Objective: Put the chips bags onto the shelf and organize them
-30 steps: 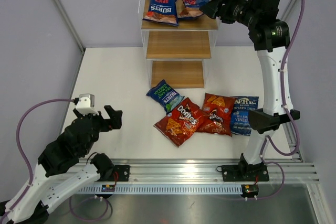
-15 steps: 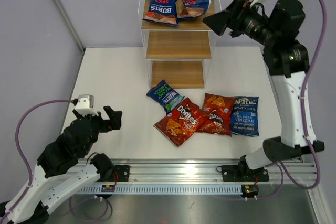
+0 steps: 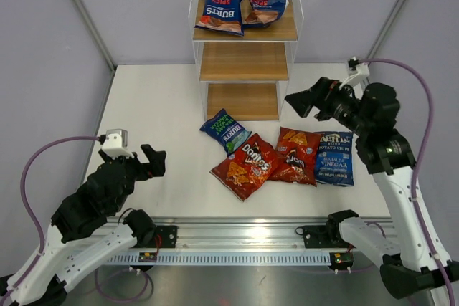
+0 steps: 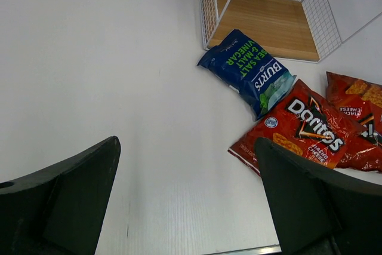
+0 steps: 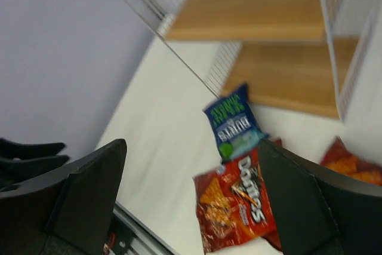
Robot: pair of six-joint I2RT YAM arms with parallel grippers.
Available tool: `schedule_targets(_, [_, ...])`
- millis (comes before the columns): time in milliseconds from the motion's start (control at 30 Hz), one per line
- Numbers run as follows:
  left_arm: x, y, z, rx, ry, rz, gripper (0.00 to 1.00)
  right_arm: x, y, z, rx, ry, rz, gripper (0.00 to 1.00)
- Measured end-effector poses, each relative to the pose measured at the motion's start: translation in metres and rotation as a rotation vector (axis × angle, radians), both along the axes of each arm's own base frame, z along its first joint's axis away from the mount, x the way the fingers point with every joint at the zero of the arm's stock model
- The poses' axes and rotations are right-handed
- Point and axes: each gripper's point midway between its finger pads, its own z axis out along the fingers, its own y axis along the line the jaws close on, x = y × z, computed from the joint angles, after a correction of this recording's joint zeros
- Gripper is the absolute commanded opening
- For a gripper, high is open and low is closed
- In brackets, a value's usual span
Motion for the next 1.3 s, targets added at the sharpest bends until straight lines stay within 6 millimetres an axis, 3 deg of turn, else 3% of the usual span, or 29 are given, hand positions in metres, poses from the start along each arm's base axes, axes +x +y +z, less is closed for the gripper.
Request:
schedule_targets(100, [0.0,0.0,0.0,0.003,0.002,0.001,0.99,0.015,-0.004,-0.072,-0.038,0.163,-0.051,1.0])
schedule_targets(167, [0.001,-0.001,-0.002,0.01,0.008,0.002,0.99,0.014,-0.011,-0.117,-0.055,0.244,-0.095,0.99])
schedule_targets(267, [0.003,-0.002,-0.005,0.026,0.023,0.003,0.99,-0.001,-0.026,-0.155,-0.048,0.273,-0.179,1.0])
schedule_targets(333, [0.004,-0.003,-0.007,0.037,0.032,0.004,0.99,-0.01,-0.034,-0.156,-0.032,0.237,-0.21,1.0])
schedule_targets(400, [0.005,-0.004,-0.009,0.047,0.04,0.004,0.99,-0.014,-0.037,-0.145,-0.014,0.189,-0.224,1.0])
schedule_targets(467, [0.006,-0.005,-0.01,0.055,0.047,0.003,0.99,-0.015,-0.039,-0.134,-0.001,0.149,-0.235,1.0])
schedule_targets(600, [0.009,-0.007,-0.01,0.078,0.056,-0.002,0.99,-0.011,-0.042,-0.134,0.028,0.162,-0.265,0.99])
schedule_targets(833, [0.021,-0.027,-0.018,0.108,0.122,-0.02,0.99,-0.016,-0.04,-0.192,0.091,0.264,-0.284,0.99])
schedule_targets(933, [0.028,-0.048,-0.023,0.03,0.119,-0.059,0.99,-0.021,-0.051,-0.202,0.09,0.279,-0.343,0.99])
schedule_targets(1167, [0.039,-0.112,-0.093,-0.058,0.303,-0.171,0.99,-0.018,-0.07,-0.212,0.037,0.354,-0.461,0.99])
schedule_targets(1300, [0.047,-0.132,-0.112,-0.099,0.364,-0.172,0.99,-0.028,-0.072,-0.199,0.06,0.28,-0.447,0.99])
